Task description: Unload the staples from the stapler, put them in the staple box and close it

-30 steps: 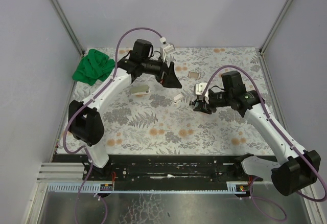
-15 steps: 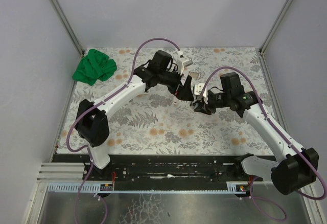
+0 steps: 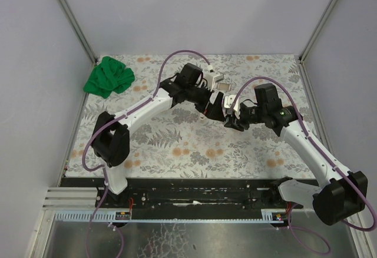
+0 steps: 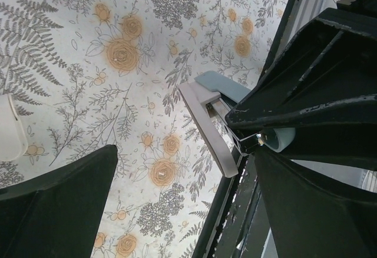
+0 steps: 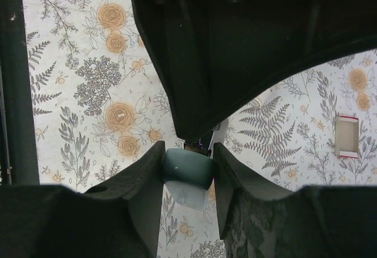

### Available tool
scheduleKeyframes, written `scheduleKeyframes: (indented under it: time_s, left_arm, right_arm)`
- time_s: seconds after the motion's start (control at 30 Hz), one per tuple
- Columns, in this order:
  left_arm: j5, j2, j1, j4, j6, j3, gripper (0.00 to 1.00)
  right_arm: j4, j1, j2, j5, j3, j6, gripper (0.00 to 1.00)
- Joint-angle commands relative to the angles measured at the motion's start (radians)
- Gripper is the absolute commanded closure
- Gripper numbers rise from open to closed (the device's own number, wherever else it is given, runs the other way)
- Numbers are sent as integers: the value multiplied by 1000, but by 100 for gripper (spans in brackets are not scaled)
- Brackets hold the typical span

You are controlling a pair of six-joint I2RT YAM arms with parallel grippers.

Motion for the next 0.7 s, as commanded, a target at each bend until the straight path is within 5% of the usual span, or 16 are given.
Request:
scheduleKeyframes:
  time_s: [0.0, 0.47, 0.67]
  left_arm:
    - [26, 29, -16, 18, -19, 7, 0]
    - [135, 63, -20, 65, -79, 13, 0]
    - [46, 68, -19, 64, -75, 5, 1]
  right_arm:
    - [56, -3, -20, -13, 9, 19, 100]
    - [74, -4, -16, 4, -6, 21, 100]
    - [71, -3, -35, -24, -6, 21, 100]
